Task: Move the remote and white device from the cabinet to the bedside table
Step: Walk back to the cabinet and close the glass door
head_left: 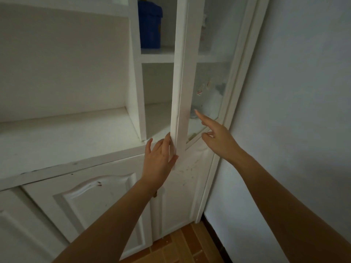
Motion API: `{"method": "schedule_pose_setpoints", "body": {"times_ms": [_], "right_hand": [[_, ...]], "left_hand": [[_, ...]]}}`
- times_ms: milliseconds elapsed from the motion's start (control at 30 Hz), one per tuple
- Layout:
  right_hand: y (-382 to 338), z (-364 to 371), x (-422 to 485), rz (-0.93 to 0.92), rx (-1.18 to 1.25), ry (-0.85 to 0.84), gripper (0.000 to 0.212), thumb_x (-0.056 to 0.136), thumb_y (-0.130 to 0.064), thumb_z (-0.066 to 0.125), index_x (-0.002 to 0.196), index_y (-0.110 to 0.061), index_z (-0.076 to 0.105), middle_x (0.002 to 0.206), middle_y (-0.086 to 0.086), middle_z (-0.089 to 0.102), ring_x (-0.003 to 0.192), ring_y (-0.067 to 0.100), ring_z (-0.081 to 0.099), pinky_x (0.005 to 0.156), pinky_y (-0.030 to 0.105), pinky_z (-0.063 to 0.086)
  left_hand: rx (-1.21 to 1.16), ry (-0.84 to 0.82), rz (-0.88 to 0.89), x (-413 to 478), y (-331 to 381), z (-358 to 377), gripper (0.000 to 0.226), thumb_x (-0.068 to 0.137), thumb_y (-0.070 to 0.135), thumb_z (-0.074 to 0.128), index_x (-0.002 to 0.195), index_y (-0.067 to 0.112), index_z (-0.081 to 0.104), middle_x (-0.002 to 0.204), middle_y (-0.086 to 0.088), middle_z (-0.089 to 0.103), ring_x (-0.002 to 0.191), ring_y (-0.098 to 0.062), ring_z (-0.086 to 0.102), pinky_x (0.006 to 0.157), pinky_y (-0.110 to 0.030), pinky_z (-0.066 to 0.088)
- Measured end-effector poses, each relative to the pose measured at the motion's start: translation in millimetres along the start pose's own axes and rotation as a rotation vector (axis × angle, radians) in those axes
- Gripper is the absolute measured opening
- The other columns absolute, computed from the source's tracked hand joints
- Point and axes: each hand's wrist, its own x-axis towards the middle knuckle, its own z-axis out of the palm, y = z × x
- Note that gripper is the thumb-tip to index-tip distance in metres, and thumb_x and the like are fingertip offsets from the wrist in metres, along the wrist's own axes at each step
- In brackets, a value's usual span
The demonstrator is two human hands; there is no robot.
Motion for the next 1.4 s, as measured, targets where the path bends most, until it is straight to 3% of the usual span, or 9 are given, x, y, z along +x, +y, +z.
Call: {"method": "schedule_pose_setpoints", "body": {"times_ms": [100,233,367,500,700,833,967,1400], "right_hand": [[4.3,11.3,20.7,-0.03,-0.043,0.023,0.067,0.088,-0.002,0.046,0.141,-0.032,0.02,0.154,-0.001,0.021,0.14,0.015,0.021,0.114,0.039,0.026],[8.4,28.1,48.6,-0.043,-0.103,0.089,0.072,0.087,-0.005,0.049,0.142,-0.033,0.011,0.156,0.001,0.009,0.142,0.019,0.013,0.109,0.028,0.017],[10.8,43.2,73.1,-0.04,-0.135,0.151,0.077,0.087,-0.009,0.054,0.143,-0.033,0.007,0.157,0.001,0.003,0.143,0.021,0.01,0.112,0.035,0.019],[14.0,57.8,91.0,-0.038,-0.148,0.19,0.081,0.086,-0.011,0.056,0.143,-0.034,0.004,0.157,-0.001,-0.001,0.143,0.021,0.01,0.111,0.035,0.02],[22.3,72.3,109.0,-0.044,-0.17,0.19,0.084,0.085,-0.01,0.056,0.141,-0.04,0.0,0.156,-0.003,-0.009,0.144,0.023,0.003,0.113,0.041,0.02],[28.6,76.1,124.1,-0.058,-0.218,0.177,0.09,0.085,-0.009,0.057,0.133,-0.048,-0.009,0.155,-0.005,-0.017,0.143,0.023,-0.007,0.113,0.042,0.017],[31.4,81.1,131.7,-0.051,-0.317,0.179,0.091,0.085,-0.012,0.058,0.131,-0.045,-0.013,0.154,0.001,-0.021,0.142,0.025,-0.017,0.113,0.043,0.015],[35.8,89.9,139.5,-0.077,-0.389,0.213,0.094,0.085,-0.015,0.059,0.131,-0.038,-0.02,0.153,0.009,-0.022,0.139,0.033,-0.021,0.111,0.041,0.012]], "left_hand": [[-0.027,-0.015,0.014,9.1,-17.5,-1.6,0.075,0.081,0.025,0.067,0.139,0.003,0.024,0.127,-0.015,0.056,0.123,-0.029,0.048,0.112,-0.047,0.01],[0.028,-0.003,0.096,22.9,-40.3,-3.3,0.097,0.071,0.026,0.075,0.141,0.013,0.009,0.136,-0.016,0.049,0.127,-0.032,0.043,0.106,-0.052,0.016],[0.013,0.023,0.156,36.0,-63.1,-0.3,0.101,0.071,0.032,0.074,0.143,0.024,0.003,0.149,-0.014,0.02,0.137,-0.028,0.015,0.107,-0.054,0.014],[-0.016,0.001,0.152,43.6,-80.7,3.0,0.097,0.075,0.03,0.071,0.142,0.03,0.001,0.15,-0.01,0.006,0.138,-0.027,0.004,0.109,-0.052,0.007],[-0.047,-0.037,0.076,57.4,-100.8,9.2,0.095,0.078,0.028,0.068,0.142,0.035,-0.002,0.152,-0.021,0.008,0.14,-0.03,0.001,0.112,-0.048,0.007],[-0.013,-0.046,0.039,66.4,-109.7,12.4,0.089,0.077,0.027,0.069,0.142,0.028,0.008,0.151,-0.024,0.011,0.139,-0.034,0.004,0.11,-0.05,0.006],[0.017,-0.081,0.034,70.3,-113.8,13.5,0.088,0.08,0.028,0.066,0.14,0.032,0.002,0.151,-0.021,0.008,0.138,-0.032,-0.001,0.11,-0.048,0.001],[0.05,-0.042,-0.021,71.6,-109.0,15.2,0.09,0.077,0.027,0.069,0.14,0.03,0.005,0.149,-0.02,0.023,0.136,-0.029,0.004,0.108,-0.05,0.002]]}}
